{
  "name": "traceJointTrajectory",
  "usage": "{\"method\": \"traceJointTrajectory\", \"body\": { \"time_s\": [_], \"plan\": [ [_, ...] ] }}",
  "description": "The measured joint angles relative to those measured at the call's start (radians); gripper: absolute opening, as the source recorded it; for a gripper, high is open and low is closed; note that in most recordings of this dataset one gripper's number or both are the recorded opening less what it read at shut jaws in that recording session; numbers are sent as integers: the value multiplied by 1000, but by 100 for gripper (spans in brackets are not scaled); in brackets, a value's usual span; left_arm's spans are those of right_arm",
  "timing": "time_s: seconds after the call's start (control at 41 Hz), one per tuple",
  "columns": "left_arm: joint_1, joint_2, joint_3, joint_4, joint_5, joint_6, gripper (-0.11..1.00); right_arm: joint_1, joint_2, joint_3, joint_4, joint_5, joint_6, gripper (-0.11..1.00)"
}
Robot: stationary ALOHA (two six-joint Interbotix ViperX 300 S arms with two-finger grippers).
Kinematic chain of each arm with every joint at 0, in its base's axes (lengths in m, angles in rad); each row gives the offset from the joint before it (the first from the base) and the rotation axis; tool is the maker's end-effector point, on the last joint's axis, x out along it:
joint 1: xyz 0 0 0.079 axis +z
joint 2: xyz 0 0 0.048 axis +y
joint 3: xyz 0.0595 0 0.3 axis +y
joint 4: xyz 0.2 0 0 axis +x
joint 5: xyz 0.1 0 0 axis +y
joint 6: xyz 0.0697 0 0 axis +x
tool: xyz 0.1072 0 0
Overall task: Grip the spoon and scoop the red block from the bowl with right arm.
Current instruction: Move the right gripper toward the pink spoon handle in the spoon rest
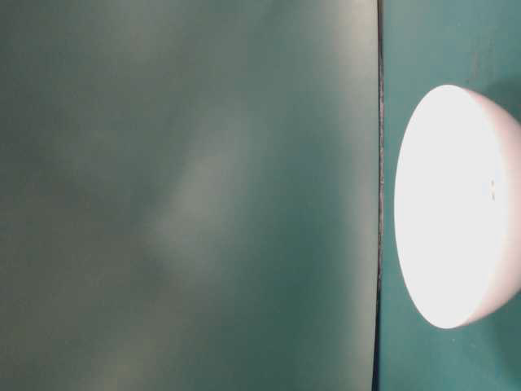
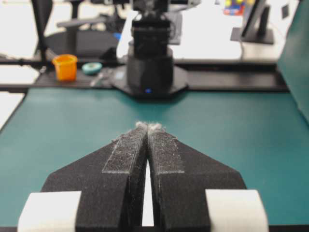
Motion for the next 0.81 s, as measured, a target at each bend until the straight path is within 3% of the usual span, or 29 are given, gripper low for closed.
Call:
{"method": "traceJointTrajectory", "body": {
  "time_s": [0.512, 0.561, 0.708, 0.805],
  "plan": [
    [8, 8, -5, 11, 60, -11, 0, 3, 130, 14, 3, -52, 71, 2],
    [12, 9, -5, 11, 60, -12, 0, 6, 147, 15, 3, -52, 81, 9],
    [32, 9, -5, 11, 60, -12, 0, 20, 193, 20, 3, -44, 107, 43],
    [44, 8, -5, 11, 60, -12, 0, 26, 232, 31, 5, -37, 129, 50]
  ]
}}
